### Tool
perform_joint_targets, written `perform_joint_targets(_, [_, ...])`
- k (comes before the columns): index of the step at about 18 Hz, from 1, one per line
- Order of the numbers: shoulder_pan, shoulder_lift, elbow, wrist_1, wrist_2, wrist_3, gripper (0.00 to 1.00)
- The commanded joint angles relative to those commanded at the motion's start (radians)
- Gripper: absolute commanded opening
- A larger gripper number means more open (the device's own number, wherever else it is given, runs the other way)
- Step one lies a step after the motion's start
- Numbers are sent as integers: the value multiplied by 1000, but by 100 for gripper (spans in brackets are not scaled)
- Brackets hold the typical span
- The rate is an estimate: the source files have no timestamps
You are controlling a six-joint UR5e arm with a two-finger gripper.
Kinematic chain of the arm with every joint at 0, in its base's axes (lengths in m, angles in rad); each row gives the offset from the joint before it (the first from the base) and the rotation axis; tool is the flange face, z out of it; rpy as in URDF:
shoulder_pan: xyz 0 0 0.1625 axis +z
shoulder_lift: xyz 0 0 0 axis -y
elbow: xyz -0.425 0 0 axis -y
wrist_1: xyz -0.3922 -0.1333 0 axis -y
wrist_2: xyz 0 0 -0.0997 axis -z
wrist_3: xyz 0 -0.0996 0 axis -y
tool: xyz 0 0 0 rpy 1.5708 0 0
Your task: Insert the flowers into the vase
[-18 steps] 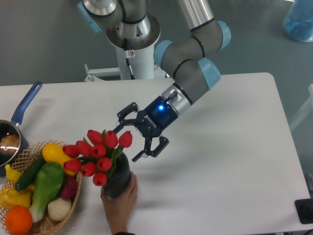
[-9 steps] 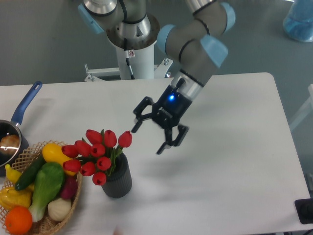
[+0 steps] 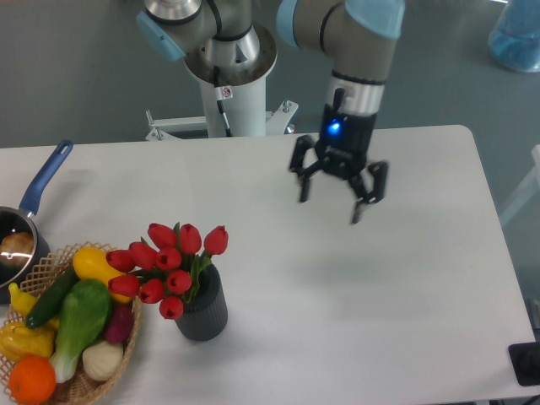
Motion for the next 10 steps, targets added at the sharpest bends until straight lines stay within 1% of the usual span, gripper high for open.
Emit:
perform_joint_targets(1, [2,12,-1,-14,26,11,100])
perform_joint_targets(4, [3,52,-12,-26,164,28,100])
perform_joint_targets(5, [3,57,-12,-28,182,31,100])
perform_joint_targets(10, [9,72,-11,-36,183,31,100])
